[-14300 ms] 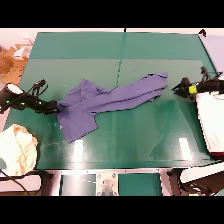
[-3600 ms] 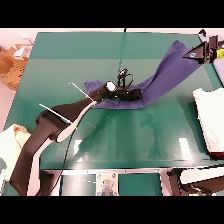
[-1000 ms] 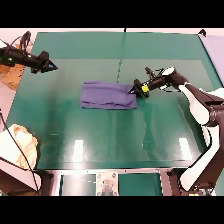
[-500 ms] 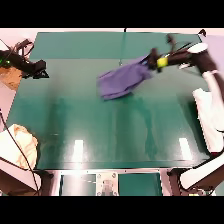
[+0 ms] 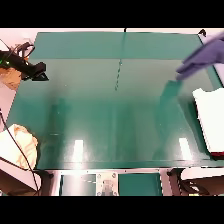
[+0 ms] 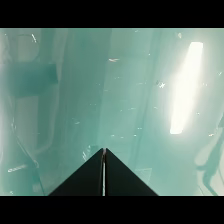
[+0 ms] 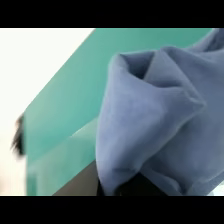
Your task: Fold the shirts.
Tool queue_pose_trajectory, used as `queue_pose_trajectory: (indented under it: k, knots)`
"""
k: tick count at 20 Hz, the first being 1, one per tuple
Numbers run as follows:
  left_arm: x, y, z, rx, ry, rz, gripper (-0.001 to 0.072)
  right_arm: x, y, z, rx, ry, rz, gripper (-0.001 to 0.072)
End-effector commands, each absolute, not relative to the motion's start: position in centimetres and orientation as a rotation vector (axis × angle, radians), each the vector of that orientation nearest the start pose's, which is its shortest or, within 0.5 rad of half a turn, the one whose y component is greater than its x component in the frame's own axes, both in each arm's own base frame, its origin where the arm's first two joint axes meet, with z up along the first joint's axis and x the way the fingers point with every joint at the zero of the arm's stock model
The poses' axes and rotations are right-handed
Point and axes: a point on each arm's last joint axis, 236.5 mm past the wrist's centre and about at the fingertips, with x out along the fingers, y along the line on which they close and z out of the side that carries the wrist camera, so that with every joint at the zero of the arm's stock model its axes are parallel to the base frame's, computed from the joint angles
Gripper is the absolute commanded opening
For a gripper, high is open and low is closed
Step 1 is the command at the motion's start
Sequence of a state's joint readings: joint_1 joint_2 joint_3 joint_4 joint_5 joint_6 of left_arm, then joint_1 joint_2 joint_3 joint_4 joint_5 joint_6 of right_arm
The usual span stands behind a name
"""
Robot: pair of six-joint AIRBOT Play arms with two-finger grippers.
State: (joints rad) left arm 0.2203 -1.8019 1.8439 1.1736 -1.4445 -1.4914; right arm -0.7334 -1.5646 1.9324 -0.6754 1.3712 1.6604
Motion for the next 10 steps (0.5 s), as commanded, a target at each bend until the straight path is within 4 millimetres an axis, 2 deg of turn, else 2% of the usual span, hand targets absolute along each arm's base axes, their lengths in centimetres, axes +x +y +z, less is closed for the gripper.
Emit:
queue_pose_trajectory:
  k: [1, 3, 5, 7, 10]
  knots:
    - [49.2, 1.6, 1.7, -0.402, 1.332, -0.163, 0.0025, 38.3, -26.2, 23.9, 0.986, 0.644, -0.297, 0.0017]
    - [49.2, 1.6, 1.8, -0.403, 1.331, -0.164, 0.0024, 34.6, -27.8, 24.5, 0.997, 0.644, -0.375, 0.0017]
    - [49.1, 1.5, 1.8, -0.401, 1.334, -0.168, 0.0024, 31.8, -28.4, 24.0, 1.019, 0.684, -0.438, 0.0017]
    - [48.8, 1.5, 1.7, -0.400, 1.346, -0.172, 0.0025, 29.1, -28.8, 21.7, 1.014, 0.799, -0.529, 0.0017]
    - [48.6, 1.4, 1.7, -0.397, 1.356, -0.179, 0.0025, 23.8, -29.2, 17.7, 1.005, 1.024, -0.739, 0.0017]
